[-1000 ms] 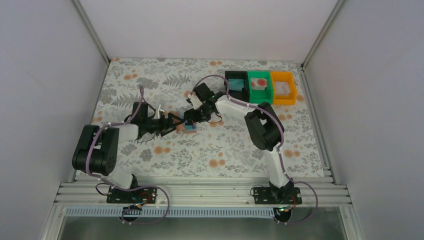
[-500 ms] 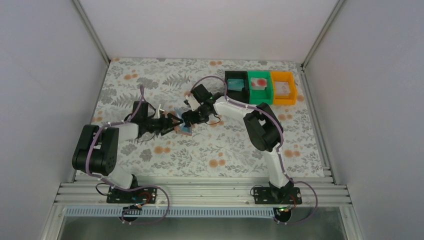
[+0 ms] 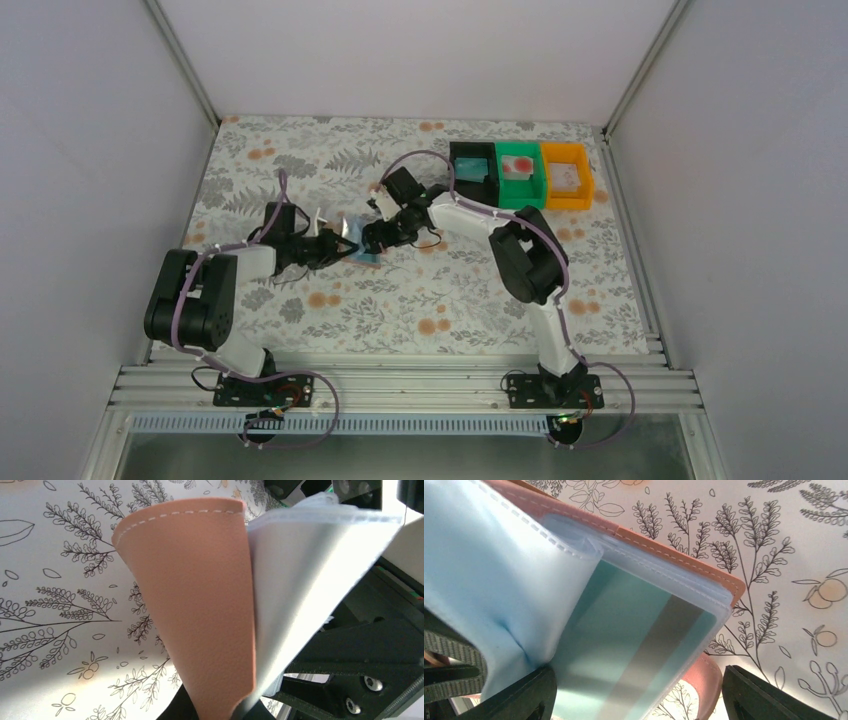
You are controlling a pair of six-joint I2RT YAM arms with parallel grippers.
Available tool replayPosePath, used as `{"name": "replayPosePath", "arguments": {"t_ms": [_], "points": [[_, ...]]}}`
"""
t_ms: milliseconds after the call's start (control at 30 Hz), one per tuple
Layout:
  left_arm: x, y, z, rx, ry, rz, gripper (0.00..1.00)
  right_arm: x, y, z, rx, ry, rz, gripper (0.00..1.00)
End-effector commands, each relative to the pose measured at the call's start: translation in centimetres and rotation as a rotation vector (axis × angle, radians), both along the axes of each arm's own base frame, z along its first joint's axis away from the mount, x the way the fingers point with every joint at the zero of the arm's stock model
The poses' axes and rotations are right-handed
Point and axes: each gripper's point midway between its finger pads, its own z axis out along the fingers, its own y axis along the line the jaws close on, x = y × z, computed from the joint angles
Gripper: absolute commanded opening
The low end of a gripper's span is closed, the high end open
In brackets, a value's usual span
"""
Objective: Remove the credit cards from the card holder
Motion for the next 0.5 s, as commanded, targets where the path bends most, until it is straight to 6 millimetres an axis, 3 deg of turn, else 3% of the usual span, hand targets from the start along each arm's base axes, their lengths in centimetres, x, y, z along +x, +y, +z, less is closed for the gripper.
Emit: {"name": "replayPosePath", "arguments": {"t_ms": [0,267,367,467], "points": [[0.7,-1.1,3.3,-0.046,-0.132,-0.073,0.02,0.5,0.0,3.0,0.013,-0.098,-0.007,0.85],[1.1,-1.3,5.0,-0.046,-0.189,-0.102,0.02,2.9,-3.9,5.7,0.018,-0.208,-0.111,0.88],[1.1,-1.5,5.4,-0.058,-0.2,-0.114,0.02,2.7,-4.0,6.0,0.078,-0.191,-0.11,0.88],[1.1,-1.7,5.9,-0.075,-0.215,-0.128,0.02,2.0,-3.4,4.8,0.11,-0.134,-0.089,0.88]]}}
